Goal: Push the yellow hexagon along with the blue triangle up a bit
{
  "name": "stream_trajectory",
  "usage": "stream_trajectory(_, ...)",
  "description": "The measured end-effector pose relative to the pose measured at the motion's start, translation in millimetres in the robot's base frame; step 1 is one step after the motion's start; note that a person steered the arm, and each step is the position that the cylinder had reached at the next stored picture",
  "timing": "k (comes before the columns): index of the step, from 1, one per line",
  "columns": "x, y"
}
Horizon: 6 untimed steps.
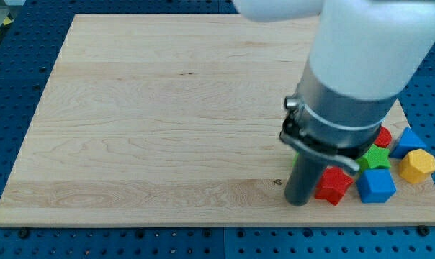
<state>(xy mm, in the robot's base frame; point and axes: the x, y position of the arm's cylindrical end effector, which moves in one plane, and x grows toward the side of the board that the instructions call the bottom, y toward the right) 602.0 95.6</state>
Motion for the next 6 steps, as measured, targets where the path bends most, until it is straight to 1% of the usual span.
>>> stream_trajectory(1, 16.8, 6.2)
stream_trajectory(2, 16.8, 48.4)
stream_trajectory(3, 16.4, 72.3)
stream_trajectory(4, 16.2, 111.2)
stream_trajectory(5, 16.0, 165.1)
stream_trajectory(6, 8.3, 192.6)
